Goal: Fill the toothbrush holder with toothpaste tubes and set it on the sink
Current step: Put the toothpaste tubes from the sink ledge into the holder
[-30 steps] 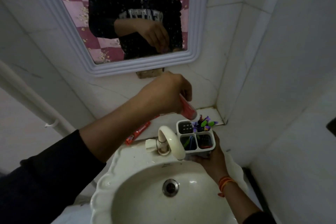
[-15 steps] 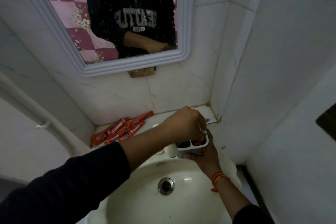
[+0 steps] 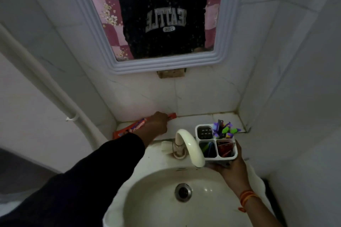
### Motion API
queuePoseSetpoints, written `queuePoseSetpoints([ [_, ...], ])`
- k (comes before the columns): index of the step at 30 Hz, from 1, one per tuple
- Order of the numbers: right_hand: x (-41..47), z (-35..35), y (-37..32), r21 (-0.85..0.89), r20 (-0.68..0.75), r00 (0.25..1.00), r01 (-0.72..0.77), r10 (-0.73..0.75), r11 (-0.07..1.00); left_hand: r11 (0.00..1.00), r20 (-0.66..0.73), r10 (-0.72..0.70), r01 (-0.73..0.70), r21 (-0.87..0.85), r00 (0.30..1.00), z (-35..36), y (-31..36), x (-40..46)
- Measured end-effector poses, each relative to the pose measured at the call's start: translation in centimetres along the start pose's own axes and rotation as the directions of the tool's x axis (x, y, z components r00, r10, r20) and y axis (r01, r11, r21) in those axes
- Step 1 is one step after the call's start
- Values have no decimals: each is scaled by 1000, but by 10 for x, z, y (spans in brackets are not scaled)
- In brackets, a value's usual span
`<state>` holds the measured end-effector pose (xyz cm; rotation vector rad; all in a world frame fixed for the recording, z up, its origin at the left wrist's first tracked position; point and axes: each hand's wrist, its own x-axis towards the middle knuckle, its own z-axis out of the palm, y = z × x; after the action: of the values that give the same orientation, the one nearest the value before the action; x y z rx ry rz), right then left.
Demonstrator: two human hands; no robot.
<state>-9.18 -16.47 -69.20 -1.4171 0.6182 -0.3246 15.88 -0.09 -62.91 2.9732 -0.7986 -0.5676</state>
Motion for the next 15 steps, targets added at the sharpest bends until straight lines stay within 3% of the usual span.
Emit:
queuePoseSetpoints([
  [4, -2, 5, -9, 209, 44, 996, -85, 78, 974, 998, -115, 43, -38, 43, 992, 24, -7, 6],
  [10, -2, 7, -8, 260, 34, 994, -110, 105, 959, 986, -195, 80, -106, -131, 978, 24, -2, 9],
  [13, 0, 7, -10, 338, 53, 987, -163, 154, 927, 847, -313, 151, -286, -448, 938, 2, 17, -5],
  [15, 1, 7, -8, 370, 42, 986, -165, 161, 914, 770, -389, 267, -438, -464, 882, -18, 30, -16],
])
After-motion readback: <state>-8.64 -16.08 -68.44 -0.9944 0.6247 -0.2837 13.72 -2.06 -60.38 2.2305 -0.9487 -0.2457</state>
